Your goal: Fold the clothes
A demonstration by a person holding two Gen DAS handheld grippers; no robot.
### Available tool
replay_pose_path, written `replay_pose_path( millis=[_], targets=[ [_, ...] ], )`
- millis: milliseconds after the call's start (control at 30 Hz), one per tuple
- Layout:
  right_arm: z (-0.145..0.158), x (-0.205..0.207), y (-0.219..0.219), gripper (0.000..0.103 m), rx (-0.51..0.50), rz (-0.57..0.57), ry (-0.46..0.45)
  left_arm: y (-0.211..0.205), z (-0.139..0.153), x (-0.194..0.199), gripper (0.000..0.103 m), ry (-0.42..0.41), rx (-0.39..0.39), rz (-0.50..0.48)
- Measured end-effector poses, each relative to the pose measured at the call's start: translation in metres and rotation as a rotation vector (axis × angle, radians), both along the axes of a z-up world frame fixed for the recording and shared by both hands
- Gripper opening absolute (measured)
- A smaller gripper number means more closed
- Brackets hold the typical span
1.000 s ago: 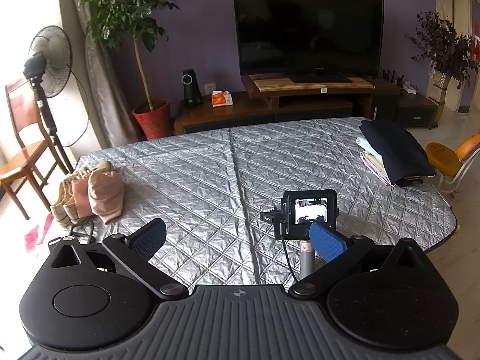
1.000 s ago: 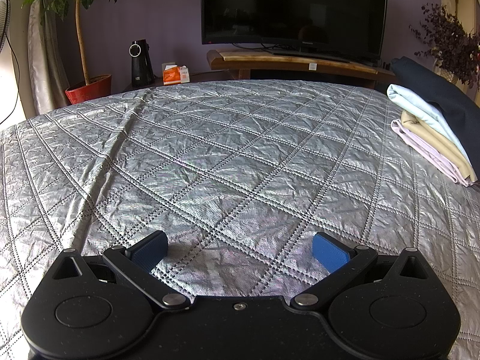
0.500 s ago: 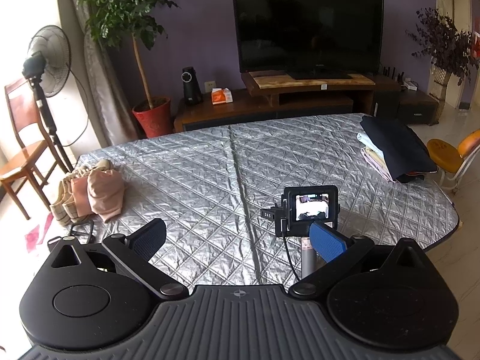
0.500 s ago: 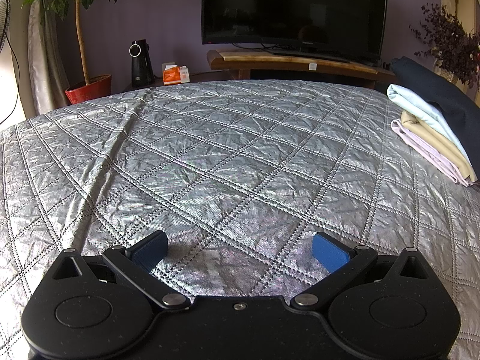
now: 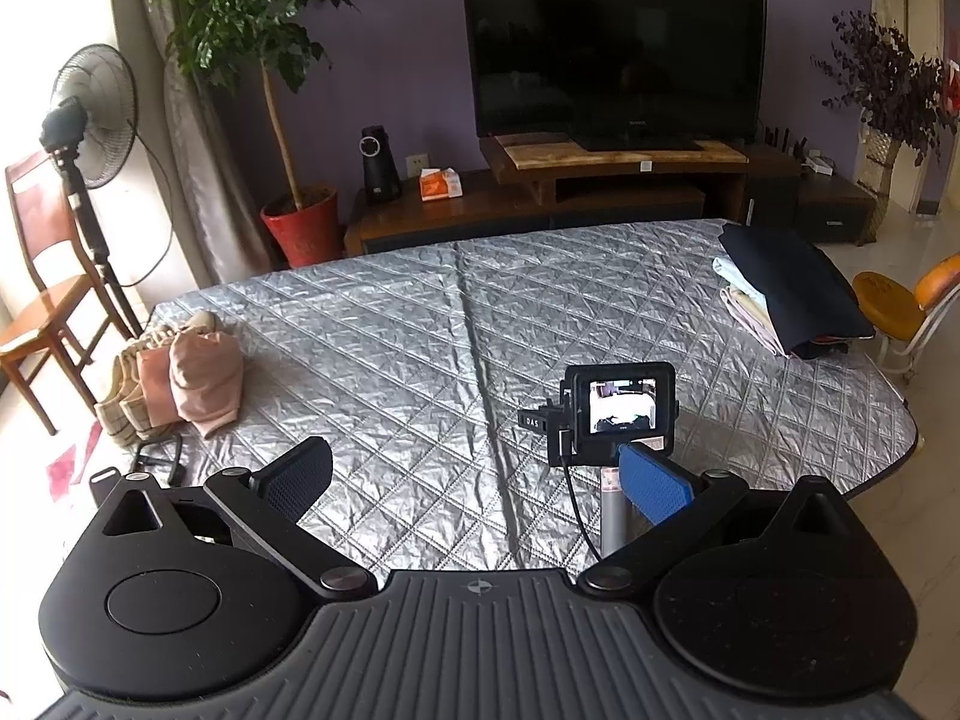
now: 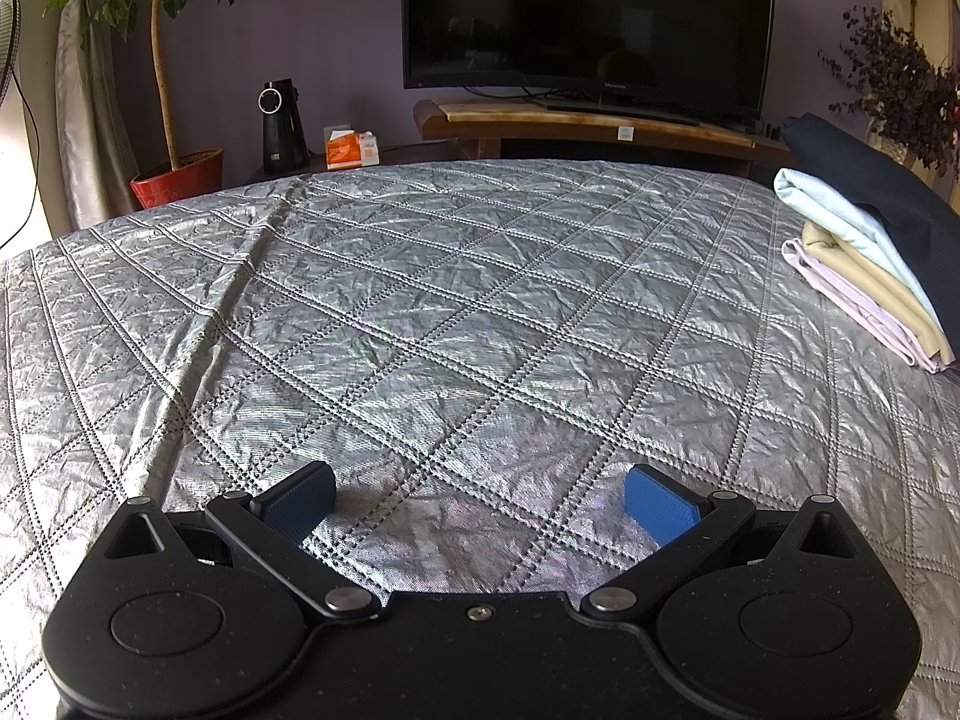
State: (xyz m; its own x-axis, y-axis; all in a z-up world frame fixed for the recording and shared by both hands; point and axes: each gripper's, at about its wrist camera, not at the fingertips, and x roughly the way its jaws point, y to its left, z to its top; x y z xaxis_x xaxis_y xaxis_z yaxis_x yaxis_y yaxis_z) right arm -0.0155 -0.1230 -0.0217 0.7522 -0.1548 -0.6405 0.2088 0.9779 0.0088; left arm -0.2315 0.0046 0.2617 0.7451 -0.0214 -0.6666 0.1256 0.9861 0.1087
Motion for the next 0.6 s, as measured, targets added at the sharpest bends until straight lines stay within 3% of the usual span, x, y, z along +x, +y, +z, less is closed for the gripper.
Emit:
replay_pose_path(
  millis=[600],
  targets=[
    [-0.0004, 0.0, 0.0, 0.102, 0.0, 0.0, 0.0, 0.0009, 0.0005, 0.0008, 0.103, -0.005, -0.016, 0.015]
  ],
)
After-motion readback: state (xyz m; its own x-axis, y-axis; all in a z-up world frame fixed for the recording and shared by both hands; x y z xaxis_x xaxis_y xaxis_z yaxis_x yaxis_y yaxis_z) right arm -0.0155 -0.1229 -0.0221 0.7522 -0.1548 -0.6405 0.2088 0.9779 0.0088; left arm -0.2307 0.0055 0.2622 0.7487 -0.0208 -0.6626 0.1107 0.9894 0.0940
